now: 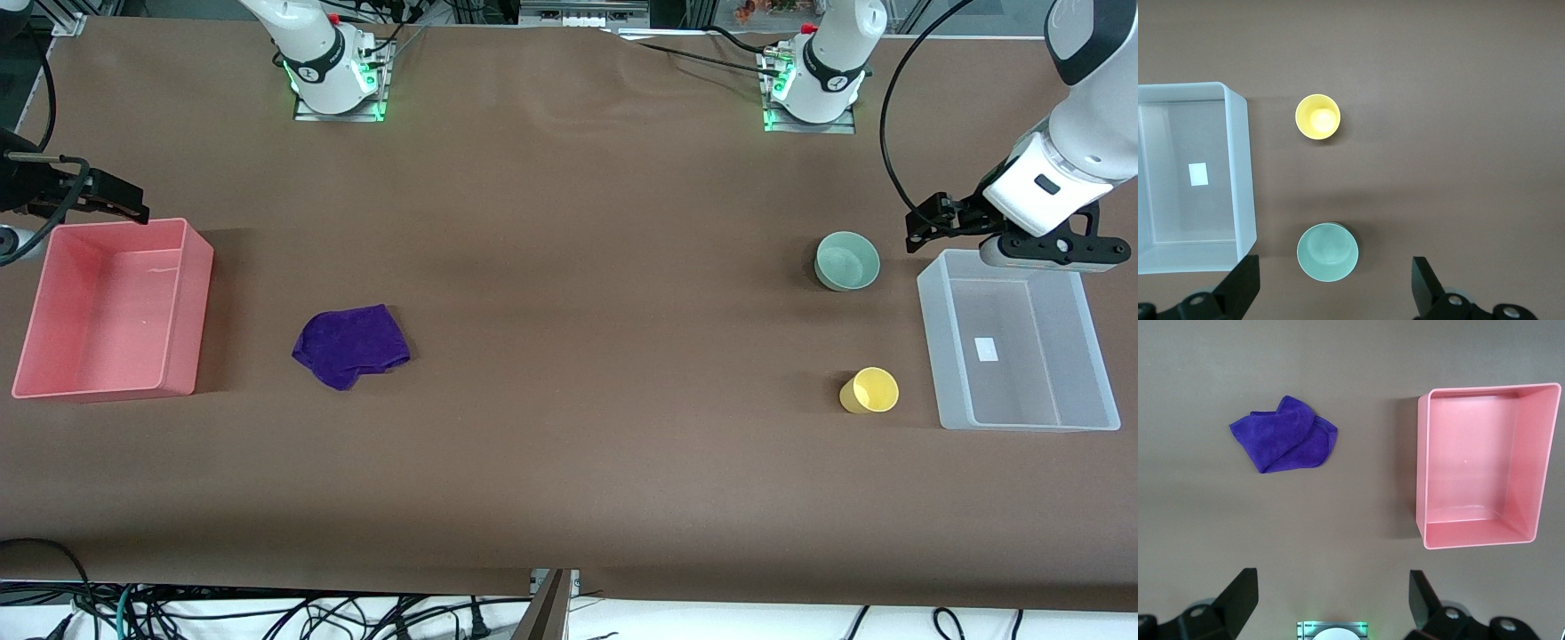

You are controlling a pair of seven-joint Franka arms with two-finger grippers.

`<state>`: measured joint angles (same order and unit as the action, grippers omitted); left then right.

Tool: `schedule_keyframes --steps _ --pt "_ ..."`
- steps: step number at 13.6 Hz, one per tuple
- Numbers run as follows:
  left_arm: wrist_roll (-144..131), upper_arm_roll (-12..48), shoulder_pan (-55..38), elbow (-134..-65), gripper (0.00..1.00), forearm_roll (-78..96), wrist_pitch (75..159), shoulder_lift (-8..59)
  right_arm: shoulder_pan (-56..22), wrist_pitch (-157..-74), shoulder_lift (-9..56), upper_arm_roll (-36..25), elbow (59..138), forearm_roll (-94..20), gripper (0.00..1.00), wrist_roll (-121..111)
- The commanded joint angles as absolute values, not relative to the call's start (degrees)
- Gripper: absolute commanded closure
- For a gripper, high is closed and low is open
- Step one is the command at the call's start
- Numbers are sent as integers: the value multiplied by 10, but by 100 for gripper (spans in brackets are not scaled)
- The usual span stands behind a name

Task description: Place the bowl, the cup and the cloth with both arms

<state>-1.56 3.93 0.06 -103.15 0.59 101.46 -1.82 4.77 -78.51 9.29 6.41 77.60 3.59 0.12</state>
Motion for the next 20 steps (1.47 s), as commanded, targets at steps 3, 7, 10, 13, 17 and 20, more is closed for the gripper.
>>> schedule_keyframes --steps 3,7,10,13,17,20 --pt "-18 36 -2 -1018 0 14 1012 -11 47 -789 89 61 779 32 0 4" --pt "-19 36 -2 -1018 0 14 1011 -11 47 -789 89 62 779 32 0 3" --pt "-19 36 -2 -1018 0 14 1007 -11 47 -790 89 62 778 32 0 3" --pt "-19 36 -2 -1018 0 14 1002 -11 47 -790 89 62 778 32 0 6" --pt "-19 35 -2 -1018 0 14 1001 -11 46 -791 91 62 779 33 0 9" --pt "-19 35 -2 -1018 0 14 998 -11 46 -792 91 62 778 32 0 10"
